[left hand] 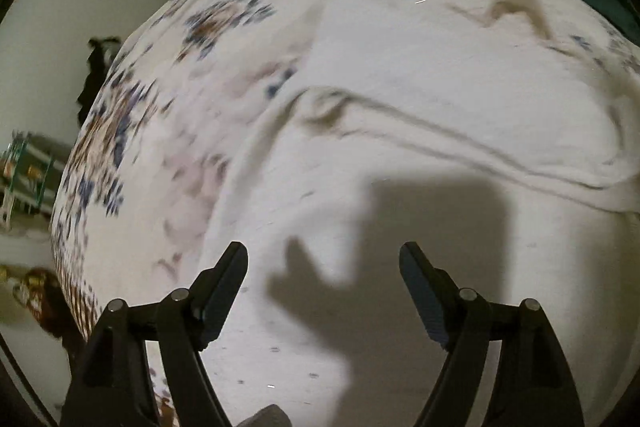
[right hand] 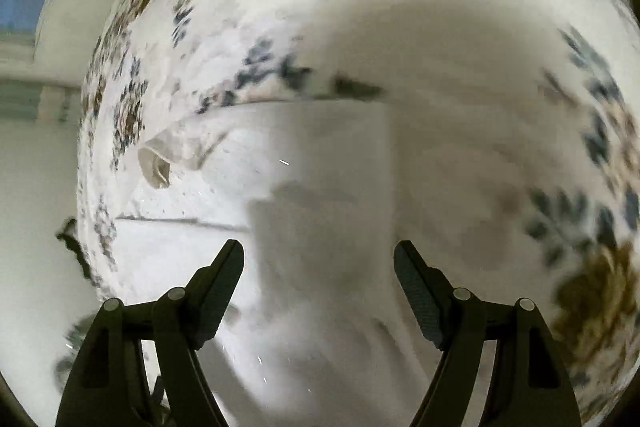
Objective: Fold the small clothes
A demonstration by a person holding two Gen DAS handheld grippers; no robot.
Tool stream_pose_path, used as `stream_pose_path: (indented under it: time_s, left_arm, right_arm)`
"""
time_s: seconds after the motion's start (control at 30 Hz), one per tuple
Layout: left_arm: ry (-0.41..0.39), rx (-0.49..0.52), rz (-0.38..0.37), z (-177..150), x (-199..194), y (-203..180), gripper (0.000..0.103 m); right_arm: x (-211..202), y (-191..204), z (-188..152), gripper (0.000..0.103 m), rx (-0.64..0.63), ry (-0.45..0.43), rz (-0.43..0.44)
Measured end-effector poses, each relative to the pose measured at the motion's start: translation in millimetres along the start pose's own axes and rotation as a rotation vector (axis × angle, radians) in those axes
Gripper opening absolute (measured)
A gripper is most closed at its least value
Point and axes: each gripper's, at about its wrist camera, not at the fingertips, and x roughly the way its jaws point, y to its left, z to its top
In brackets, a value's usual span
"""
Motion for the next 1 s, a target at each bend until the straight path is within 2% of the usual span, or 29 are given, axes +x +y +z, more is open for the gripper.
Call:
stream_pose_path:
  time_s: [0.03, 0.07, 0.1, 0.13, 0.2, 0.27, 0.4, 0.43, 0.47, 0.5, 0.53, 0.63, 0.7, 0.8, 0.83, 0.87, 0.9, 1.0]
  left_arm:
    - [0.005, -0.013, -0.011, -2, 4, 3, 0.077]
    - [0.014, -0.027, -0.017, -4, 7, 6, 0.077]
    - [0.020, -0.035, -0.019, -3, 10, 7, 0.077]
    - [0.024, -0.046, -0.031, -3, 12, 9, 0.077]
    - [0.027, -0.059, -0.053, -3, 12, 12, 0.077]
    - [0.027, -0.072, -0.085, -2, 10, 16, 0.077]
    - [0.005, -0.090, -0.125, 3, 6, 26, 0.077]
    - [0.002, -0.095, -0.131, 4, 6, 29, 0.077]
    - [0.000, -0.098, -0.131, 4, 6, 32, 0.077]
    - [0.001, -0.105, -0.139, 3, 6, 35, 0.077]
    - [0.006, -0.110, -0.149, 3, 8, 38, 0.077]
    - [0.032, -0.115, -0.170, -1, 14, 44, 0.077]
    - [0.039, -0.109, -0.180, -5, 15, 48, 0.077]
    - [0.038, -0.096, -0.193, -11, 18, 53, 0.077]
    - [0.038, -0.092, -0.194, -12, 19, 54, 0.077]
    - [0.040, -0.087, -0.194, -13, 21, 55, 0.077]
    - [0.043, -0.085, -0.194, -14, 23, 55, 0.077]
    - [0.054, -0.083, -0.191, -15, 30, 57, 0.077]
  right_arm:
    - [17, 20, 6, 0.079, -0.056, 0.037, -0.053]
    - [26, 30, 8, 0.072, -0.074, 0.053, -0.087]
    - [34, 37, 5, 0.056, -0.093, 0.071, -0.138]
    - [42, 43, 1, 0.002, -0.102, 0.095, -0.174]
    - [37, 46, -9, 0.006, -0.079, 0.059, -0.174]
    - [12, 58, -15, 0.005, -0.126, -0.051, -0.163]
    - [-70, 80, -24, 0.005, -0.212, -0.384, -0.073]
    - [-83, 76, -31, 0.005, -0.216, -0.440, -0.062]
    - [-88, 70, -36, 0.005, -0.218, -0.456, -0.058]
    - [-86, 61, -41, 0.005, -0.222, -0.430, -0.074]
    - [-67, 45, -47, 0.005, -0.210, -0.309, -0.136]
    - [-23, -5, -70, 0.015, -0.109, -0.017, -0.203]
    - [-22, -28, -80, 0.016, -0.040, 0.001, -0.230]
    - [-36, -47, -72, 0.039, 0.117, -0.076, -0.135]
    - [-38, -51, -65, 0.051, 0.170, -0.107, -0.082]
    - [-37, -52, -56, 0.055, 0.205, -0.123, -0.046]
    - [-30, -49, -44, 0.055, 0.223, -0.127, -0.020]
    - [9, -44, -18, 0.055, 0.232, -0.010, -0.029]
